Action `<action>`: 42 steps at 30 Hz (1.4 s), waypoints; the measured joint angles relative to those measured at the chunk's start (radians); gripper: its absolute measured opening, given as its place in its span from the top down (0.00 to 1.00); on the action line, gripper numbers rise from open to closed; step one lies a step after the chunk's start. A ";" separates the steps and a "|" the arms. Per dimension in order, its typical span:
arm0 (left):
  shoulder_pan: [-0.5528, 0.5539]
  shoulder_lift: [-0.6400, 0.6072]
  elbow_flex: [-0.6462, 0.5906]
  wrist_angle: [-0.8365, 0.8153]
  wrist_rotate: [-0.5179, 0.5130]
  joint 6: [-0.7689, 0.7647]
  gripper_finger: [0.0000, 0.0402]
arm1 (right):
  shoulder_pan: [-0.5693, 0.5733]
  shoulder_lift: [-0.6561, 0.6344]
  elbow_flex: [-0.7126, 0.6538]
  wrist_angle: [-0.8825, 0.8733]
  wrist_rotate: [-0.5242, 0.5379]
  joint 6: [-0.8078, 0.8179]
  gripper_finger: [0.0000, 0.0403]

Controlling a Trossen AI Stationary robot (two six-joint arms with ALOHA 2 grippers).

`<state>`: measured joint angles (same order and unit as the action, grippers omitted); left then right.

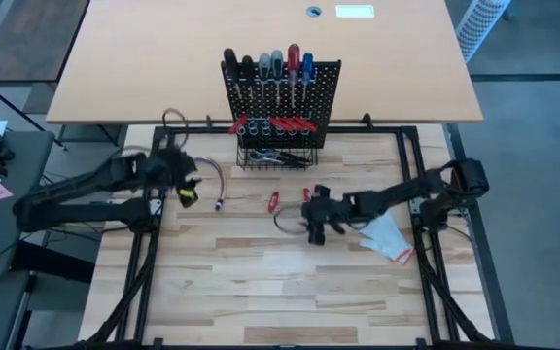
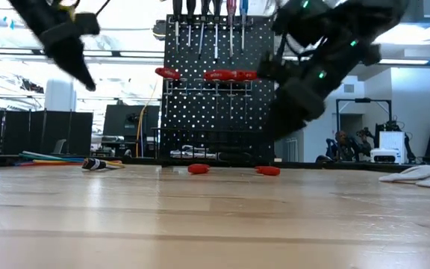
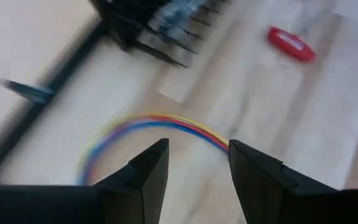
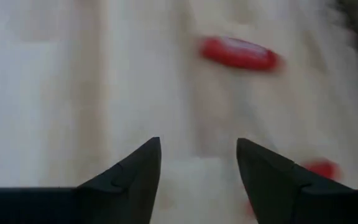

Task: Hang tools onto peg board
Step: Hang the red allen wrench on the pegboard

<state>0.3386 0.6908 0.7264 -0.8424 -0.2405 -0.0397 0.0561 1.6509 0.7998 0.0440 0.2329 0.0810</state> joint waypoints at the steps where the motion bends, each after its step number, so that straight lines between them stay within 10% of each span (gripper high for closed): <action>1: -0.034 -0.011 -0.025 0.006 0.001 -0.022 0.60 | -0.033 -0.004 0.000 -0.018 0.000 0.019 0.44; 8: -0.278 0.007 -0.017 0.154 -0.064 -0.132 0.60 | -0.211 0.007 -0.041 -0.112 -0.068 0.205 0.42; 22: -0.579 0.343 -0.016 0.581 -0.341 -0.091 0.60 | -0.184 0.006 -0.117 0.015 -0.077 0.210 0.47; 42: -0.621 0.880 -0.016 1.191 -0.431 -0.051 0.60 | -0.140 0.128 -0.095 0.156 0.015 0.087 0.79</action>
<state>-0.2829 1.5708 0.7105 0.3488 -0.6714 -0.0902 -0.0837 1.7793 0.7048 0.2005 0.2480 0.1685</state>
